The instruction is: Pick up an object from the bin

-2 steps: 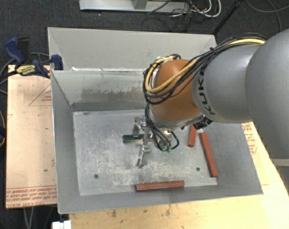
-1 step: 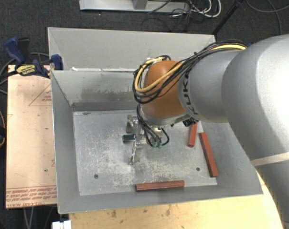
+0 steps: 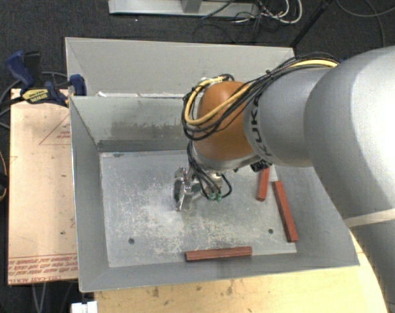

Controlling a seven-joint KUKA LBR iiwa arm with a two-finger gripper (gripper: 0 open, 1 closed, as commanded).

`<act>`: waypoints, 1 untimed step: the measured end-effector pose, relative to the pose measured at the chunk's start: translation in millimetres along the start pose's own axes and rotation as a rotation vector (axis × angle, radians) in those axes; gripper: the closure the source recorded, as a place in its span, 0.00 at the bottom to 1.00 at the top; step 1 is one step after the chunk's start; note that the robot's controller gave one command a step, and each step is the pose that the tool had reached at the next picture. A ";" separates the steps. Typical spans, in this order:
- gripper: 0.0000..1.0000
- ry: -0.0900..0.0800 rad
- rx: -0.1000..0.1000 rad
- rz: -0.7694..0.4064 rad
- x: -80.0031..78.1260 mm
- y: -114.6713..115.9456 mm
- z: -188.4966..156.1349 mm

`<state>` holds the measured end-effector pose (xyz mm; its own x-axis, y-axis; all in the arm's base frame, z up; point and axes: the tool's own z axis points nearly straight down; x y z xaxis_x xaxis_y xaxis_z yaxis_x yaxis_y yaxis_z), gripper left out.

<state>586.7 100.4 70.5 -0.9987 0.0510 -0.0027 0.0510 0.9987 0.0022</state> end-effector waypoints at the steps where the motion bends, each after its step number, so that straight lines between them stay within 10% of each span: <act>1: 1.00 -0.003 0.005 -0.093 -17.6 -102.7 -26.4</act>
Offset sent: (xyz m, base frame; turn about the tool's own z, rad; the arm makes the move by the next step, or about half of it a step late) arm 0.0107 -0.0977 0.0251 -0.1020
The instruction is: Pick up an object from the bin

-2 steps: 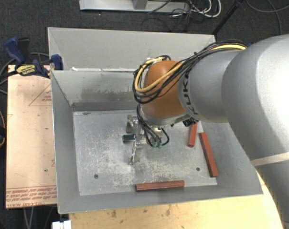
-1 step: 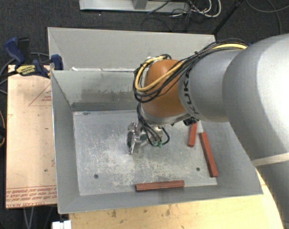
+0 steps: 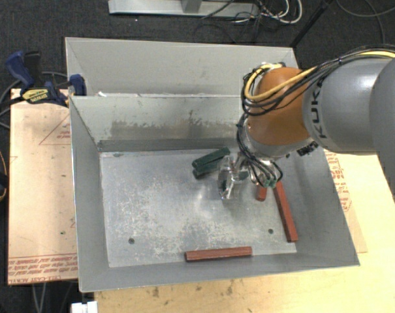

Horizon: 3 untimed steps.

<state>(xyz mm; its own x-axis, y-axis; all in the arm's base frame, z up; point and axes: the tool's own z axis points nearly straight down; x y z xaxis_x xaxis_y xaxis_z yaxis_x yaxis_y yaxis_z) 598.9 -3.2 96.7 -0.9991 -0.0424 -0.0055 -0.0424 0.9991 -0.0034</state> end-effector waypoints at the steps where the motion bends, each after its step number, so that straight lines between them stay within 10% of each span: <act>1: 0.00 0.002 -0.005 -0.006 0.5 6.2 1.1; 2: 0.00 -0.004 -0.004 -0.006 -29.1 -35.9 26.6; 3: 1.00 -0.003 -0.004 -0.009 -29.0 -34.2 23.8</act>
Offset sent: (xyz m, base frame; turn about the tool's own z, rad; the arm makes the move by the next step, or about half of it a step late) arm 0.0000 0.0000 0.0000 0.0000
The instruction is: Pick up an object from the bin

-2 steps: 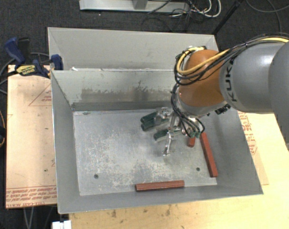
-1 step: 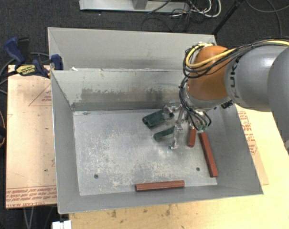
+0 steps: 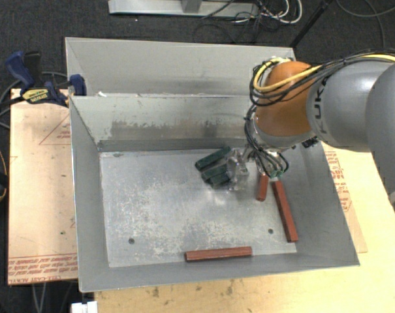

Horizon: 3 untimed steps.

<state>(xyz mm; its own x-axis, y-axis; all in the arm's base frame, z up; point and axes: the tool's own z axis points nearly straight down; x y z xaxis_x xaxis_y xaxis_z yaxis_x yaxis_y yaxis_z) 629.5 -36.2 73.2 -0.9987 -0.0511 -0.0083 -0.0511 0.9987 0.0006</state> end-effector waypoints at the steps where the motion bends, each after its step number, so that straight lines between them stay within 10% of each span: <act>1: 0.00 0.007 -0.001 -0.001 2.2 0.3 2.8; 2: 1.00 0.003 0.000 0.000 0.7 -0.2 0.7; 3: 1.00 -0.003 0.001 -0.277 -5.8 9.8 -154.7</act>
Offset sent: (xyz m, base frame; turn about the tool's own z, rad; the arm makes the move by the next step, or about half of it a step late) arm 0.0000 0.0000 0.0000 0.0000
